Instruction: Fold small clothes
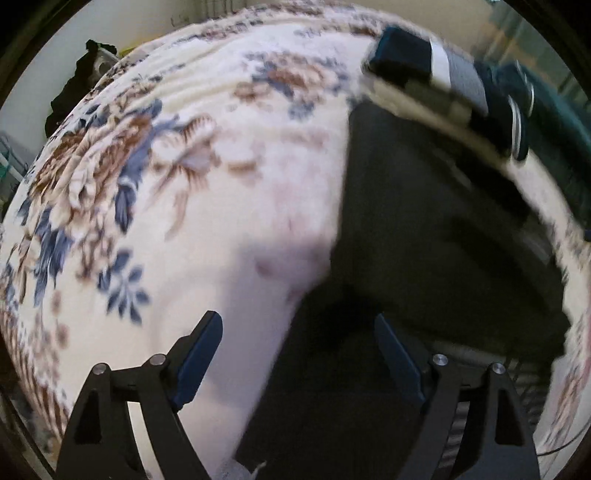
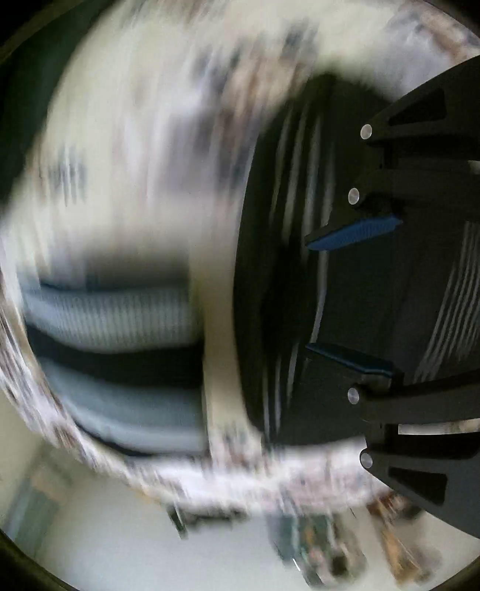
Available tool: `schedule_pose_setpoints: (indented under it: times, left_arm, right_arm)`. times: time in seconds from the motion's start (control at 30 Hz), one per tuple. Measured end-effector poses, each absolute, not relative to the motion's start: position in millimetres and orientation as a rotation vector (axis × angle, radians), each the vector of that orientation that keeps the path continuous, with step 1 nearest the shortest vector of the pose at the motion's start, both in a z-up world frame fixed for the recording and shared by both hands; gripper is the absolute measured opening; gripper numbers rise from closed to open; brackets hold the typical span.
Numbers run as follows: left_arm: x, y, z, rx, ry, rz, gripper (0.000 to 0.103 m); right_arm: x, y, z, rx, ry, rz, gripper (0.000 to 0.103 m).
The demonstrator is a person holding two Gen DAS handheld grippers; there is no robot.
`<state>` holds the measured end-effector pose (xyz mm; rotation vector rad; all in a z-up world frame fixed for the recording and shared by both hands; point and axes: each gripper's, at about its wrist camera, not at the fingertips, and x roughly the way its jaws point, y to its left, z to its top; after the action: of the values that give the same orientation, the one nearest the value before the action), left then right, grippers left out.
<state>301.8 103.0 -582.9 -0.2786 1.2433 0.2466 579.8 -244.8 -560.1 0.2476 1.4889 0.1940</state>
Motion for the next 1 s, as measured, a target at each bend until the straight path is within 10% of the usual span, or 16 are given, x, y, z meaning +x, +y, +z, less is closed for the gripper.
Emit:
schedule_pose_setpoints:
  times: [0.43,0.5,0.8,1.0]
  left_arm:
    - [268.7,76.1,-654.6,-0.241,1.345,0.330,0.103]
    - [268.6,79.2,-657.1,-0.252,1.346,0.328,0.103]
    - [263.1,79.7,-660.8,-0.250,1.306,0.328,0.103]
    - [266.3,84.9,-655.5,-0.263,1.342,0.325,0.103]
  right_arm:
    - [529.6,-323.1,-667.7,0.158,1.616,0.030,0.053]
    - [528.2,-314.6,-669.6,0.104,1.568,0.047,0.007]
    - [519.1,-346.7,-579.7,0.190,1.240,-0.067,0.006]
    - [537.9,-386.1,-651.6,0.423,1.571,-0.066,0.020]
